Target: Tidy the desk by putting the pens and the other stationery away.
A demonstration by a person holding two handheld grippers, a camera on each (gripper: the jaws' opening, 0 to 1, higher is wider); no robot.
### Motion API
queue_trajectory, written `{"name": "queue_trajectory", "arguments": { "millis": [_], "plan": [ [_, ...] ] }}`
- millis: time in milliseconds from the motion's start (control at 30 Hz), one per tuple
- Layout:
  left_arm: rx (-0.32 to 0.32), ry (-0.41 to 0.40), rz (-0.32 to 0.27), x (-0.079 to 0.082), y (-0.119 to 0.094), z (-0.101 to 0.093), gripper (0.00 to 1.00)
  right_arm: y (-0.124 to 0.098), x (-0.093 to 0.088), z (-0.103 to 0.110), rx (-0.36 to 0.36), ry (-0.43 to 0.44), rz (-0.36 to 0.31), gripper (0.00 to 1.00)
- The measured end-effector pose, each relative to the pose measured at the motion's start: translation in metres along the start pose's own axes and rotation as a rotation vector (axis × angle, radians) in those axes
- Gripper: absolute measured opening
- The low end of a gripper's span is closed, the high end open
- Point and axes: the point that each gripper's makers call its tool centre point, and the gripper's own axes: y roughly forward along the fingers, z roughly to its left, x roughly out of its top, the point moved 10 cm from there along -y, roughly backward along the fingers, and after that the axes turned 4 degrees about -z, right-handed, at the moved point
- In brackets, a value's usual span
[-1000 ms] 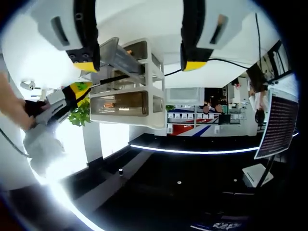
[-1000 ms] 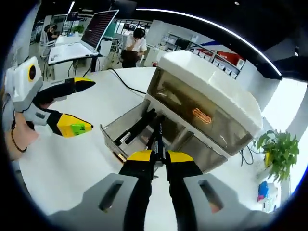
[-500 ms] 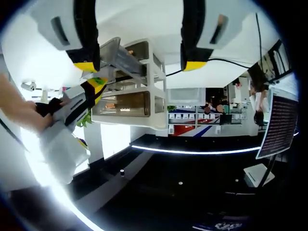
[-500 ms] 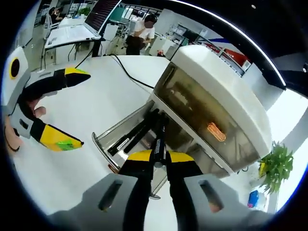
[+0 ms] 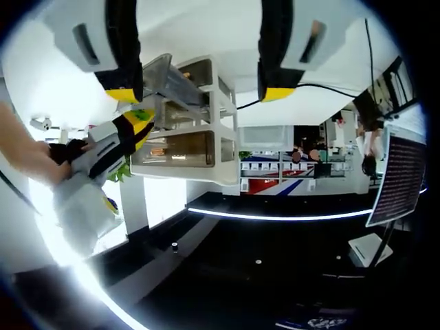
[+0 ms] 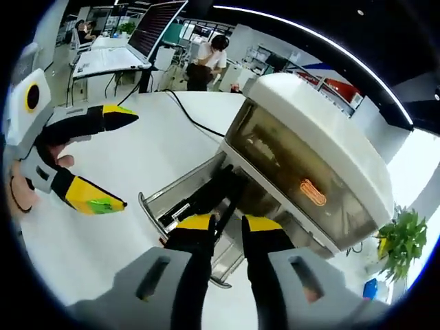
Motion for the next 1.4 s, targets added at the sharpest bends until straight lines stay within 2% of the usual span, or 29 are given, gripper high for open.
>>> {"name": "queue_trajectory", "arguments": {
  "millis": [100, 200, 233, 267, 300, 367, 433, 500, 567, 633, 700, 767, 867, 900, 967, 1000, 1067, 1133, 1200, 1333, 1400],
  "plan": [
    [0.005, 0.002, 0.000, 0.000, 0.000, 0.001, 0.68, -0.007, 0.000, -0.002, -0.017, 0.000, -0.053, 0.22],
    [0.006, -0.001, 0.001, 0.000, 0.000, 0.002, 0.68, -0.015, 0.000, -0.002, -0.040, -0.010, -0.152, 0.22],
    [0.006, -0.002, 0.001, 0.000, 0.000, 0.002, 0.68, -0.021, 0.000, -0.002, -0.080, -0.053, -0.207, 0.22],
    [0.007, -0.001, 0.001, 0.000, 0.000, 0.002, 0.68, -0.029, -0.001, 0.000, -0.138, -0.085, -0.232, 0.22],
    [0.007, 0.000, 0.001, 0.000, 0.000, 0.002, 0.68, -0.035, -0.003, 0.003, -0.173, -0.129, -0.226, 0.22],
    [0.008, 0.001, 0.004, -0.001, 0.000, 0.002, 0.68, -0.039, -0.008, 0.006, -0.167, -0.124, -0.218, 0.23],
    [0.009, 0.000, 0.006, -0.001, 0.000, 0.002, 0.68, -0.042, -0.009, 0.008, -0.152, -0.114, -0.325, 0.22],
    [0.014, 0.006, 0.004, -0.001, 0.000, 0.003, 0.67, -0.048, -0.014, 0.011, -0.150, -0.129, -0.388, 0.22],
    [0.026, 0.010, 0.004, -0.001, 0.000, 0.005, 0.66, -0.050, -0.019, 0.014, -0.156, -0.138, -0.390, 0.22],
    [0.029, 0.001, -0.002, 0.000, -0.001, 0.007, 0.66, -0.056, -0.024, 0.020, -0.181, -0.148, -0.350, 0.22],
    [0.039, -0.002, -0.009, 0.000, -0.002, 0.008, 0.66, -0.062, -0.025, 0.027, -0.205, -0.188, -0.369, 0.22],
    [0.052, 0.004, -0.005, 0.000, -0.002, 0.010, 0.65, -0.063, -0.025, 0.034, -0.229, -0.225, -0.429, 0.21],
    [0.058, -0.002, 0.001, -0.001, -0.002, 0.013, 0.65, -0.059, -0.031, 0.048, -0.275, -0.298, -0.561, 0.20],
    [0.059, -0.004, 0.002, -0.002, -0.002, 0.013, 0.65, -0.056, -0.035, 0.053, -0.296, -0.318, -0.579, 0.21],
    [0.063, -0.002, 0.006, -0.003, -0.002, 0.013, 0.65, -0.046, -0.041, 0.063, -0.289, -0.367, -0.574, 0.21],
    [0.066, 0.000, 0.008, -0.003, -0.002, 0.014, 0.65, -0.040, -0.046, 0.068, -0.275, -0.429, -0.531, 0.21],
    [0.072, 0.018, 0.000, -0.002, -0.002, 0.013, 0.64, -0.030, -0.056, 0.077, -0.316, -0.585, -0.503, 0.20],
    [0.077, 0.030, 0.004, -0.002, -0.002, 0.013, 0.64, -0.026, -0.060, 0.083, -0.343, -0.674, -0.473, 0.20],
    [0.077, 0.029, 0.003, -0.003, -0.003, 0.013, 0.64, -0.021, -0.057, 0.091, -0.332, -0.757, -0.483, 0.20],
    [0.081, 0.023, 0.015, -0.005, -0.002, 0.014, 0.64, -0.012, -0.061, 0.098, -0.378, -0.853, -0.410, 0.20],
    [0.079, 0.018, 0.016, -0.006, -0.003, 0.014, 0.64, -0.009, -0.064, 0.094, -0.404, -0.864, -0.396, 0.20]
  ]
}}
